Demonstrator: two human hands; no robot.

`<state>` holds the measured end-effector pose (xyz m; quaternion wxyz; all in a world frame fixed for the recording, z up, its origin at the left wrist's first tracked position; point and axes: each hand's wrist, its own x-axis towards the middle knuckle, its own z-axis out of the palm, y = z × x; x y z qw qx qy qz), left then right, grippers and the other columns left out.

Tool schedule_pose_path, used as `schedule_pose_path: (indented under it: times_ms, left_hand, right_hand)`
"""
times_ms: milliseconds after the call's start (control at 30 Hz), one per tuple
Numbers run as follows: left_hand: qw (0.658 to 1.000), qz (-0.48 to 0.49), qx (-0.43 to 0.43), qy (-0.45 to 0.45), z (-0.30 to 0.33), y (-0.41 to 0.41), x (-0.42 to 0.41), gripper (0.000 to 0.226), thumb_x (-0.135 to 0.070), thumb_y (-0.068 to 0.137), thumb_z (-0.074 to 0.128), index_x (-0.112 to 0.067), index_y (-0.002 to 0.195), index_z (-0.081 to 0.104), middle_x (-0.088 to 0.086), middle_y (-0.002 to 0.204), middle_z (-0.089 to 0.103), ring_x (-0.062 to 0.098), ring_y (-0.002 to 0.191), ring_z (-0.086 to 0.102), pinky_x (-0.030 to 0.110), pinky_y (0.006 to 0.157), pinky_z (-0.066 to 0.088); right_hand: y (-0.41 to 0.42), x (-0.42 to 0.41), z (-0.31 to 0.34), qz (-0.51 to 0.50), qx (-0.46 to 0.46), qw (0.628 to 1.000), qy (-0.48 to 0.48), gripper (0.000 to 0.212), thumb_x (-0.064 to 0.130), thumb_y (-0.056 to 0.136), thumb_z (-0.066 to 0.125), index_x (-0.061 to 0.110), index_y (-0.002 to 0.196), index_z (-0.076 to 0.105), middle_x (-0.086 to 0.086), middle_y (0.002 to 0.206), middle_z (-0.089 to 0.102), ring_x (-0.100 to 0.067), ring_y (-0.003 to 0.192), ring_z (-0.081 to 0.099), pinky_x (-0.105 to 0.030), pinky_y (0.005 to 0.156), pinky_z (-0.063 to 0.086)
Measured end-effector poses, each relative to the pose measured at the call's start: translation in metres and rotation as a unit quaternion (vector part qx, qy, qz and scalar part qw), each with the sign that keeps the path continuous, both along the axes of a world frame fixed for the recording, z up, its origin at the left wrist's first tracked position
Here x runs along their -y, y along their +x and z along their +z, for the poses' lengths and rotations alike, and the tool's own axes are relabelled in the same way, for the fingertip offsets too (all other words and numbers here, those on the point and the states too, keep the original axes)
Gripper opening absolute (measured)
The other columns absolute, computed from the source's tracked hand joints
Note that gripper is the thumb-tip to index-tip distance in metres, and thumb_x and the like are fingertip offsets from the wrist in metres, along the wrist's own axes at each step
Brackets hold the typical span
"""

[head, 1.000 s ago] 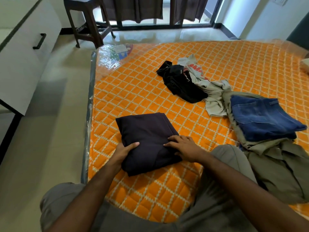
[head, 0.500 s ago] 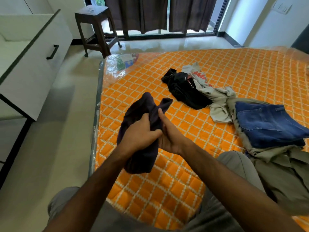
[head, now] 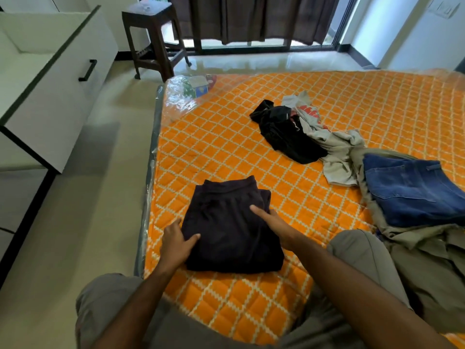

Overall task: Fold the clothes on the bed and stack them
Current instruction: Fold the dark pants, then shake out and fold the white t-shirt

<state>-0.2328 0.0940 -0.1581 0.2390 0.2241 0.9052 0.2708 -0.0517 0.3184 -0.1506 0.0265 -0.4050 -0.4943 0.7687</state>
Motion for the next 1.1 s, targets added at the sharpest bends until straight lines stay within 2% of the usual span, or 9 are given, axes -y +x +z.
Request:
schedule_pose_path:
  times_ms: [133, 233, 333, 467, 600, 733, 900, 1033, 1100]
  left_hand:
    - [0.971, 0.071, 0.207, 0.100, 0.005, -0.015, -0.019, 0.053, -0.019, 0.085, 0.079, -0.002, 0.130, 0.056, 0.019, 0.131, 0.061, 0.032, 0.111, 0.063, 0.041, 0.091, 0.053]
    - [0.926, 0.091, 0.332, 0.156, 0.017, -0.016, -0.034, 0.035, -0.013, 0.084, 0.079, -0.006, 0.116, 0.067, 0.013, 0.114, 0.072, 0.027, 0.098, 0.069, 0.036, 0.083, 0.056]
    - [0.902, 0.084, 0.391, 0.161, 0.033, -0.014, -0.057, 0.040, -0.020, 0.082, 0.081, -0.008, 0.118, 0.069, 0.010, 0.112, 0.074, 0.030, 0.101, 0.070, 0.042, 0.093, 0.055]
    - [0.895, -0.011, 0.407, 0.180, 0.057, -0.008, -0.122, 0.044, -0.033, 0.081, 0.079, -0.012, 0.119, 0.069, 0.008, 0.119, 0.072, 0.031, 0.104, 0.071, 0.047, 0.099, 0.052]
    - [0.840, -0.190, 0.466, 0.202, 0.089, 0.017, -0.210, 0.043, -0.034, 0.094, 0.067, -0.025, 0.135, 0.057, -0.002, 0.131, 0.067, 0.023, 0.118, 0.066, 0.045, 0.100, 0.050]
    - [0.853, -0.317, 0.361, 0.203, 0.126, 0.059, -0.322, 0.080, -0.038, 0.074, 0.088, -0.027, 0.142, 0.048, -0.004, 0.132, 0.065, 0.022, 0.122, 0.063, 0.037, 0.092, 0.055]
    - [0.842, -0.295, 0.292, 0.344, 0.161, 0.123, -0.440, 0.057, 0.004, 0.090, 0.067, -0.015, 0.139, 0.045, 0.004, 0.117, 0.065, 0.011, 0.100, 0.067, 0.019, 0.068, 0.056]
    - [0.845, -0.456, 0.080, 0.270, 0.119, 0.162, -0.473, 0.045, -0.006, 0.092, 0.063, -0.014, 0.135, 0.053, 0.000, 0.129, 0.058, 0.024, 0.129, 0.053, 0.032, 0.100, 0.050]
    - [0.787, -0.591, -0.094, 0.150, 0.082, 0.179, -0.475, 0.055, -0.023, 0.093, 0.063, -0.022, 0.145, 0.048, 0.007, 0.152, 0.044, 0.026, 0.143, 0.038, 0.041, 0.113, 0.037]
  right_hand:
    - [-0.013, 0.000, 0.002, 0.077, 0.087, 0.974, 0.194, 0.083, 0.031, 0.082, 0.084, 0.020, 0.144, 0.030, 0.007, 0.134, 0.049, -0.016, 0.121, 0.053, -0.029, 0.095, 0.046]
    - [-0.015, -0.002, -0.006, 0.040, 0.093, 0.977, 0.189, 0.080, 0.018, 0.086, 0.079, 0.021, 0.151, 0.033, 0.000, 0.142, 0.053, -0.025, 0.128, 0.054, -0.036, 0.099, 0.047]
    - [-0.012, -0.014, 0.006, 0.000, 0.081, 0.980, 0.180, 0.060, 0.010, 0.087, 0.073, 0.023, 0.140, 0.048, -0.001, 0.133, 0.061, -0.024, 0.115, 0.062, -0.040, 0.095, 0.052]
    - [0.012, -0.061, 0.046, -0.112, 0.007, 0.980, 0.165, 0.045, -0.003, 0.089, 0.067, 0.021, 0.125, 0.056, 0.001, 0.116, 0.067, -0.016, 0.100, 0.066, -0.026, 0.074, 0.053]
    - [0.063, -0.132, 0.091, -0.249, -0.045, 0.946, 0.200, 0.053, -0.009, 0.086, 0.067, 0.017, 0.131, 0.058, 0.001, 0.117, 0.069, -0.018, 0.106, 0.066, -0.023, 0.075, 0.053]
    - [0.131, -0.208, 0.125, -0.373, -0.028, 0.888, 0.267, 0.056, -0.004, 0.086, 0.070, 0.016, 0.136, 0.056, -0.004, 0.121, 0.068, -0.019, 0.100, 0.066, -0.027, 0.081, 0.055]
    - [0.206, -0.255, 0.121, -0.548, -0.016, 0.793, 0.268, 0.056, 0.010, 0.095, 0.069, 0.017, 0.145, 0.045, -0.003, 0.133, 0.059, -0.025, 0.113, 0.060, -0.042, 0.097, 0.052]
    - [0.247, -0.252, 0.061, -0.597, 0.079, 0.772, 0.203, 0.072, 0.008, 0.092, 0.072, 0.011, 0.150, 0.031, -0.009, 0.147, 0.048, -0.030, 0.130, 0.050, -0.049, 0.111, 0.043]
    - [0.249, -0.248, 0.034, -0.623, 0.123, 0.750, 0.185, 0.072, 0.005, 0.087, 0.076, 0.004, 0.144, 0.032, -0.016, 0.147, 0.048, -0.033, 0.133, 0.050, -0.043, 0.109, 0.042]
